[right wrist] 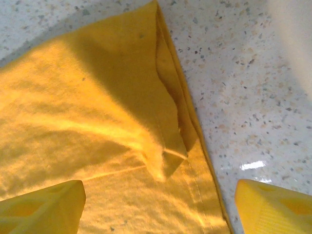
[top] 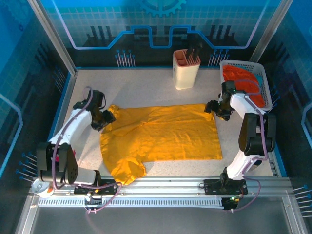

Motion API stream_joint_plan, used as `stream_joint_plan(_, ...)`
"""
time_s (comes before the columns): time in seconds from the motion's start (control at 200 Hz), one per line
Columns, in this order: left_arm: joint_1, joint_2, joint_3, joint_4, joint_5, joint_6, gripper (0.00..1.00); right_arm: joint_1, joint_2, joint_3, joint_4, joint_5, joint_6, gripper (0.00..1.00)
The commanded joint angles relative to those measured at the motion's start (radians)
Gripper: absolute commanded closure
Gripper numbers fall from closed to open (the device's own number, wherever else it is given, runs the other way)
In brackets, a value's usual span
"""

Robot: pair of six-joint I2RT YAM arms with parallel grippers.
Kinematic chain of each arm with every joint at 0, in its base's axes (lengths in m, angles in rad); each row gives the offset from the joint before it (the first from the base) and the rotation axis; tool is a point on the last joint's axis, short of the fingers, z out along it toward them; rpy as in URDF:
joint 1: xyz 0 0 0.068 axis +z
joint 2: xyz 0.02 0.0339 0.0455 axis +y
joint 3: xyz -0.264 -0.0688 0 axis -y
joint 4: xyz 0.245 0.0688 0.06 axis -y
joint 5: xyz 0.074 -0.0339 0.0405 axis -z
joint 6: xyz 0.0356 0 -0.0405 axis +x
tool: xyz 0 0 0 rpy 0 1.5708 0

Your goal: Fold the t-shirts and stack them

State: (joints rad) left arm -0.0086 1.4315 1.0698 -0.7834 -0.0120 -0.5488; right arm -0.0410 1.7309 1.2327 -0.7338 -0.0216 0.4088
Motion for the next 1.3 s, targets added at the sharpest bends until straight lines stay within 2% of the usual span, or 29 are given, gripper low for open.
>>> stream_joint_plan(0.0,0.023,0.120,0.142,0.033,-0.031,0.048,0.59,0.055,-0.057,0.063,-0.034,0.087,-0.030,0.19)
stream_joint_plan(0.075,0.027,0.236,0.240,0.030,-0.022,0.094,0.69,0.087,-0.030,0.104,-0.032,0.104,-0.042,0.19)
stream_joint_plan(0.18,0.020,0.341,0.303,0.055,0.018,0.131,0.81,0.122,0.024,0.138,0.011,0.037,-0.066,0.19)
stream_joint_plan(0.305,-0.024,0.425,0.358,0.047,-0.049,0.168,0.80,0.152,0.117,0.190,0.039,0.020,-0.078,0.19)
stream_joint_plan(0.405,-0.054,0.468,0.375,0.058,-0.092,0.183,0.74,0.156,0.177,0.221,0.059,0.000,-0.075,0.19)
stream_joint_plan(0.57,-0.090,0.526,0.401,0.047,-0.194,0.204,0.70,0.154,0.283,0.270,0.046,-0.014,-0.059,0.22)
stream_joint_plan(0.731,-0.095,0.592,0.453,-0.022,-0.305,0.212,0.71,0.153,0.356,0.303,0.019,0.004,-0.052,0.25)
stream_joint_plan(0.976,-0.094,0.682,0.543,-0.136,-0.449,0.226,0.78,0.127,0.360,0.284,0.013,0.033,-0.024,0.29)
stream_joint_plan(1.091,-0.052,0.673,0.525,-0.144,-0.423,0.196,0.82,0.114,0.355,0.273,0.011,0.037,-0.021,0.30)
stream_joint_plan(1.296,0.031,0.590,0.492,-0.135,-0.347,0.160,0.81,0.112,0.359,0.263,0.011,0.047,-0.024,0.30)
